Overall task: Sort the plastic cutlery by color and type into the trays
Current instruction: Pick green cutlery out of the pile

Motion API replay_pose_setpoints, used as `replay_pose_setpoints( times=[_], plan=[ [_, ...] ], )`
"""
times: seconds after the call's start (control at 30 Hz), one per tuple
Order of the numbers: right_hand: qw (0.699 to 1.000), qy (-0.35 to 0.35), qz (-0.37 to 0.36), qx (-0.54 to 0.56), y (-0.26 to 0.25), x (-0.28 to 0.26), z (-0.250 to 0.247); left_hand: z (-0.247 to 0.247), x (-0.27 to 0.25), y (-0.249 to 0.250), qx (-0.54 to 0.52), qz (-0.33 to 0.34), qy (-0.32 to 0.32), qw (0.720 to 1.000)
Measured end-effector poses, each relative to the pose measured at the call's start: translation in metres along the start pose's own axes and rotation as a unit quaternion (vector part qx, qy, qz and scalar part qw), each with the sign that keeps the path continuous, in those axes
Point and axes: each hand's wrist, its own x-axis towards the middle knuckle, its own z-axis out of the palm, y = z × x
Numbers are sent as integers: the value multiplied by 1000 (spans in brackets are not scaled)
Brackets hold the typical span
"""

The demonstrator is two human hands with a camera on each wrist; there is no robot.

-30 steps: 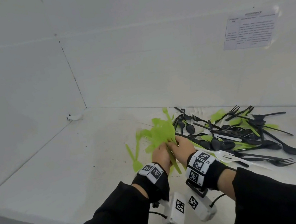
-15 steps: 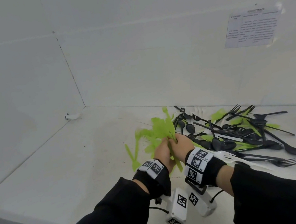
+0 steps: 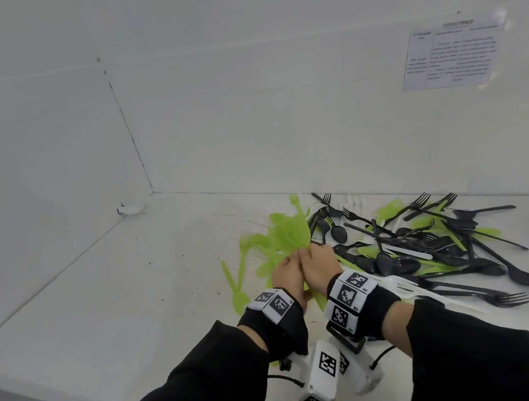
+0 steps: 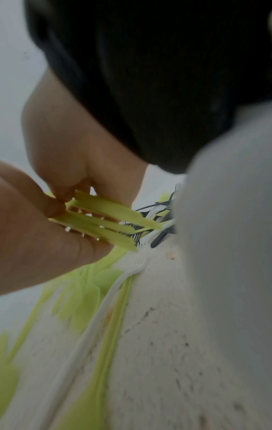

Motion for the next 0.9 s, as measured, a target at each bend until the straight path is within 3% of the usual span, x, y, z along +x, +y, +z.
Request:
replay_pose_setpoints(
  times=[0.33, 0.57, 0.73, 0.9],
  plan=[
    [997, -52, -37, 38, 9, -2, -17, 4, -5, -7, -42, -12, 4, 999],
    [999, -10, -41, 33, 13, -6, -16, 17, -14, -10, -97, 6, -11, 995],
    [998, -40, -37, -10, 14, -12, -27, 24, -18, -18, -44, 16, -13, 999],
    [995, -15, -48, -81, 22, -19, -33, 30, -22, -25, -28, 26, -8, 999]
  ],
)
